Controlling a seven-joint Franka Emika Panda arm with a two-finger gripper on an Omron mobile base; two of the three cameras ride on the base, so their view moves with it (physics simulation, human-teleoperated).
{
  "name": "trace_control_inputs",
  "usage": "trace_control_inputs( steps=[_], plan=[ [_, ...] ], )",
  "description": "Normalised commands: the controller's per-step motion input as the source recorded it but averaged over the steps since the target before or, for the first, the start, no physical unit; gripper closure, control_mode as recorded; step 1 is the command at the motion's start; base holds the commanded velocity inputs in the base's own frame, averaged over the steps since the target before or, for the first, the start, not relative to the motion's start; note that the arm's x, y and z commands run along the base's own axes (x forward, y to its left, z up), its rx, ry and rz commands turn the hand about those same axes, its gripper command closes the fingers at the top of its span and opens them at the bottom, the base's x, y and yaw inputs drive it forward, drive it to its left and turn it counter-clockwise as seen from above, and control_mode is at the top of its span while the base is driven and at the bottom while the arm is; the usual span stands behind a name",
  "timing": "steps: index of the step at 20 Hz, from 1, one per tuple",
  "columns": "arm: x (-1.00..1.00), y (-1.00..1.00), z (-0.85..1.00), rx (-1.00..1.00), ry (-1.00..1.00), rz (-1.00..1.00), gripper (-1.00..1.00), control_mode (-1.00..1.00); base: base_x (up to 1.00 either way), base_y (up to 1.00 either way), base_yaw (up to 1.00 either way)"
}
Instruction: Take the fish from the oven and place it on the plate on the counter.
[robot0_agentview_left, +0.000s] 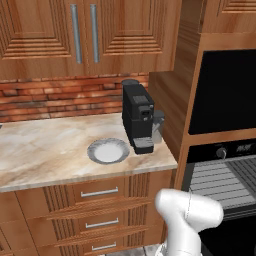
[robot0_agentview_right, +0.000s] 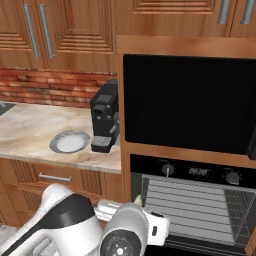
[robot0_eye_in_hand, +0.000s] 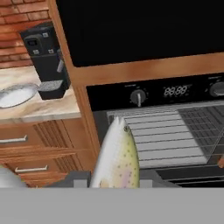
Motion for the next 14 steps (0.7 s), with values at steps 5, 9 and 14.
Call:
trace_control_inputs(
  steps=[5, 9, 14],
  plan=[
    [-0.14, 1.0, 1.0, -0.17, -0.05, 0.0, 1.0, -1.0, 0.0, 0.0, 0.0],
    [-0.13, 1.0, 0.9, -0.17, 0.0, 0.0, 1.0, -1.0, 0.0, 0.0, 0.0],
    [-0.02, 1.0, 0.68, -0.14, 0.02, 0.0, 1.0, -1.0, 0.0, 0.0, 0.0]
  ],
)
